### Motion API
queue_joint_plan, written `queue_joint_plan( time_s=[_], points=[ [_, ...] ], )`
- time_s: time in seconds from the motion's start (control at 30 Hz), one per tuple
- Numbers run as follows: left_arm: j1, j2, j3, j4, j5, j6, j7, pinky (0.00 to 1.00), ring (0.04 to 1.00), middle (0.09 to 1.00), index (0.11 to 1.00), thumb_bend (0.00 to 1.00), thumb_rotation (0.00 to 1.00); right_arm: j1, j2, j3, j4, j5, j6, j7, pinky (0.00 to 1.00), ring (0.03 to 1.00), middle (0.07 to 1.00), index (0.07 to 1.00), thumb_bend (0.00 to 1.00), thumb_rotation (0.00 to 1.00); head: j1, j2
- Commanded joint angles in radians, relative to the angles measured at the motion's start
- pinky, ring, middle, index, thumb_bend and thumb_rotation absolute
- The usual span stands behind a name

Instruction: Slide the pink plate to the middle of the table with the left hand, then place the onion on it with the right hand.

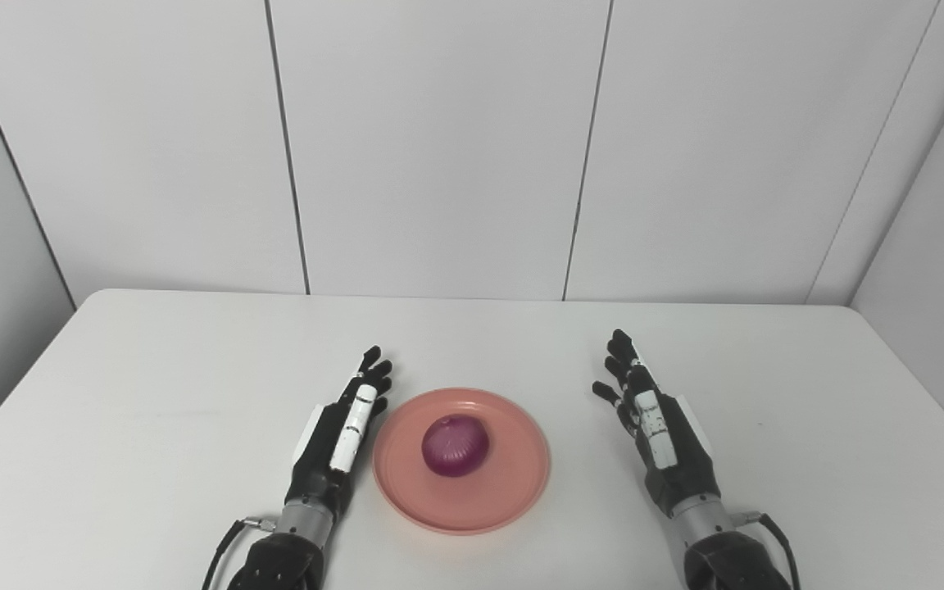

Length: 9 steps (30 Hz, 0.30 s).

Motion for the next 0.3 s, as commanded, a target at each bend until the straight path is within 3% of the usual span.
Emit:
queue_joint_plan(
  time_s=[0.0, 0.27],
  points=[
    [0.006, 0.005, 0.008, 0.003, -0.013, -0.022, 0.001, 0.95, 0.959, 0.961, 0.955, 0.55, 1.00, -0.034, 0.012, -0.015, 0.001, 0.042, 0.003, 0.012, 1.00, 1.000, 1.000, 1.000, 0.65, 0.98, 0.000, 0.001],
    [0.007, 0.009, 0.013, 0.004, -0.005, -0.027, 0.003, 0.95, 0.966, 0.967, 0.961, 0.56, 1.00, -0.037, 0.016, -0.037, 0.029, 0.056, 0.005, 0.006, 1.00, 1.000, 1.000, 1.000, 0.72, 0.97, 0.000, 0.000]
  ],
)
